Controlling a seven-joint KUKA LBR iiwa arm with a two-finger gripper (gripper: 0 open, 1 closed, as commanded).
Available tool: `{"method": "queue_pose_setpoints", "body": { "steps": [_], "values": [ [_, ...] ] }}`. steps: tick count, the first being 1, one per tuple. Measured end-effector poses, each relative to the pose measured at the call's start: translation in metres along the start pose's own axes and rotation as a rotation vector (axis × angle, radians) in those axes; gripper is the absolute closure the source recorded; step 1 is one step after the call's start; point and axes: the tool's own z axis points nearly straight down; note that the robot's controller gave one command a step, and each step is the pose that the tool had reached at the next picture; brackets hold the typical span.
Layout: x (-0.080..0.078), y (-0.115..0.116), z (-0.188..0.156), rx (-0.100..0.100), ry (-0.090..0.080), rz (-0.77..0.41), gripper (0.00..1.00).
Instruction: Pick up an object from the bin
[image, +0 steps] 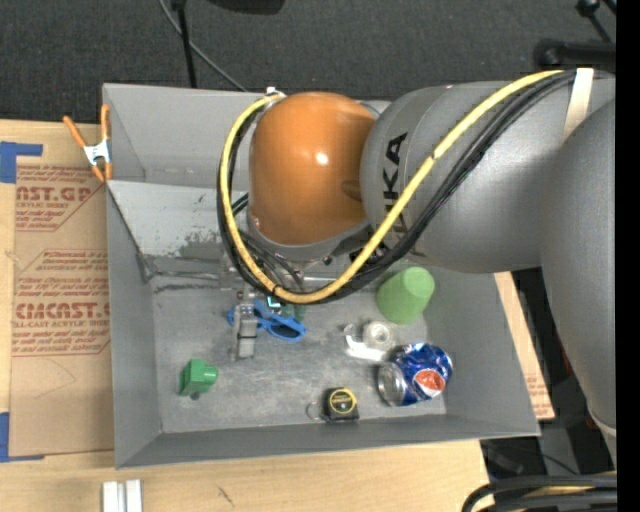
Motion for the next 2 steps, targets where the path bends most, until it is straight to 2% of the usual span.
{"method": "queue_pose_setpoints", "body": {
  "steps": [1,2],
  "values": [
    [0.041,0.035,0.158,0.002,-0.006,-0.603,0.00],
    [0.009,0.016,0.125,0.003,-0.011,-0.769,0.00]
  ]
}}
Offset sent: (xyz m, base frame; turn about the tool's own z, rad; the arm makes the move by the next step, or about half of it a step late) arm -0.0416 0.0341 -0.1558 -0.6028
